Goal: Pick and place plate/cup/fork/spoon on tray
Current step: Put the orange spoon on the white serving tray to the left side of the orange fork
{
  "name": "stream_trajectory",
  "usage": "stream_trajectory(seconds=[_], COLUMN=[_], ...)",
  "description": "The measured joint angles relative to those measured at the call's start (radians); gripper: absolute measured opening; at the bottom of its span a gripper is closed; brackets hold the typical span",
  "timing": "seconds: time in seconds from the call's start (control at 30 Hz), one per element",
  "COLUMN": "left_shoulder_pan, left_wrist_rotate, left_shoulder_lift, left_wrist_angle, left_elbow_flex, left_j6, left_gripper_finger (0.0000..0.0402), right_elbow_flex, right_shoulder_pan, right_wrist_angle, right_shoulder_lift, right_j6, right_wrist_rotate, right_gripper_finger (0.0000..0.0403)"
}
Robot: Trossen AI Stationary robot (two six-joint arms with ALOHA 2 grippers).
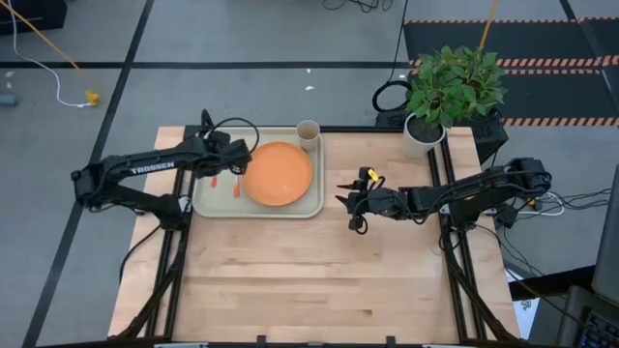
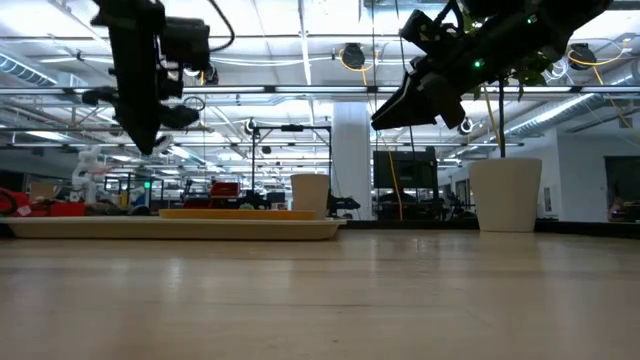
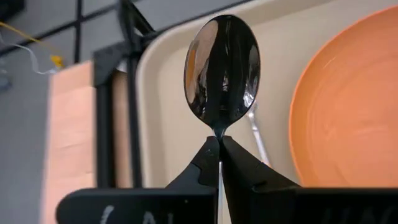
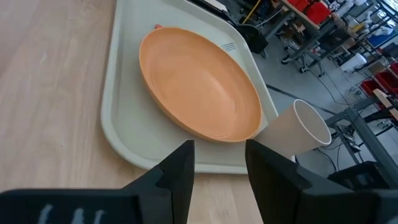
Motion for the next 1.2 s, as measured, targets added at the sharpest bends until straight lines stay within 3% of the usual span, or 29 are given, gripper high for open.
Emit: stream_trajectory(seconds=[0.23,0.77,1.2], left_shoulder_pan=[0.102,0.291,0.37], left_wrist_rotate=[0.113,0.249,0.289], left_shoulder_lift=[0.0,0.001,0.001], left_wrist_angle=[0.262,0.563,0.628], left_elbow_flex=[-0.13,-0.369,-0.418], left_j6=[0.102,0.157,0.195], left_gripper_finger=[0.0008,0.0005,0.0022], right_elbow_flex=[0.0,0.0,0.0], right_shoulder_pan=[0.0,0.0,0.0], right_wrist_angle=[0.005,0.008,0.012], right_shoulder_lift=[0.0,0.0,0.0], right_j6=[0.0,0.001,0.001], right_wrist_rotate=[0.0,0.0,0.0], right_gripper_finger=[0.0134,0.0134,0.0134])
